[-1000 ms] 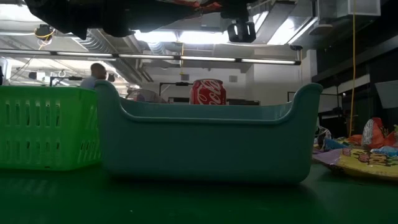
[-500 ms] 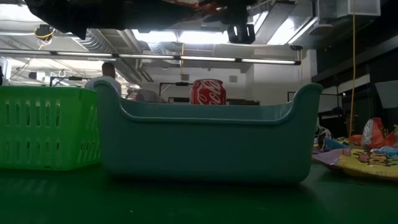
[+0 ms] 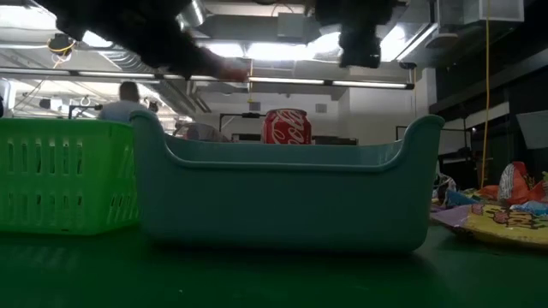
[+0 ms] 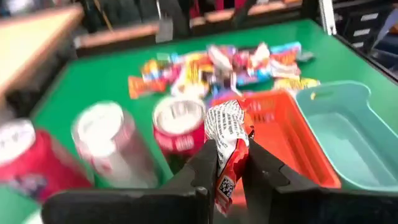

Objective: Sort candy
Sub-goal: Put the orange chocolate into the black bin, then put the violet candy into the white bin

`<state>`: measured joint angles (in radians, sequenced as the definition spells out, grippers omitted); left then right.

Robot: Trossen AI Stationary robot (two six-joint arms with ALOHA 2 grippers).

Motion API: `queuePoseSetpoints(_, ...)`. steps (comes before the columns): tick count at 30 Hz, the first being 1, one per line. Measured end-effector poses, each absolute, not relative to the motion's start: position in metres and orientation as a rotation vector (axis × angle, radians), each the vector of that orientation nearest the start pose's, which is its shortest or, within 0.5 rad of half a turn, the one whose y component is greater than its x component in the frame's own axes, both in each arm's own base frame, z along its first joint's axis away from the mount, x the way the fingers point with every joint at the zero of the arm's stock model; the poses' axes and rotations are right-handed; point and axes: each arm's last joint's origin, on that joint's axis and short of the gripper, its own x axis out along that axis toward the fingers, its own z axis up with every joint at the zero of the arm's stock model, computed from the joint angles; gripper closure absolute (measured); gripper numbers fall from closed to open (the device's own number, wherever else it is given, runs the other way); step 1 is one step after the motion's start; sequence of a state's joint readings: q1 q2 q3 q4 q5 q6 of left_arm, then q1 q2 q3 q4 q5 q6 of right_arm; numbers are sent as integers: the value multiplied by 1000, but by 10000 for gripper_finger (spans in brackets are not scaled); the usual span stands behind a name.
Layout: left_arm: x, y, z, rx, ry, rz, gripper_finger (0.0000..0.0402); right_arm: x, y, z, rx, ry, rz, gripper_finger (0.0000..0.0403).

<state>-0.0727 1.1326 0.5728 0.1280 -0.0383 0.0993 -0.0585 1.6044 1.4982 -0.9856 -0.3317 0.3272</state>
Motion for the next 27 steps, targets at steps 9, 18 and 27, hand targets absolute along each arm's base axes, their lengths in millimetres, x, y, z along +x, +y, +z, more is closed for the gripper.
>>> queuePoseSetpoints(9, 212, -15, 206, -89, 712, 7, 360, 309, -14, 293, 280, 1261, -46, 235)
queuePoseSetpoints(18, 206, -14, 198, -146, 818, 60, 321, 300, -14, 244, 277, 1343, -47, 235)
queuePoseSetpoints(27, 206, -12, 198, -169, 801, 143, 261, 294, -13, 198, 263, 1306, -19, 235)
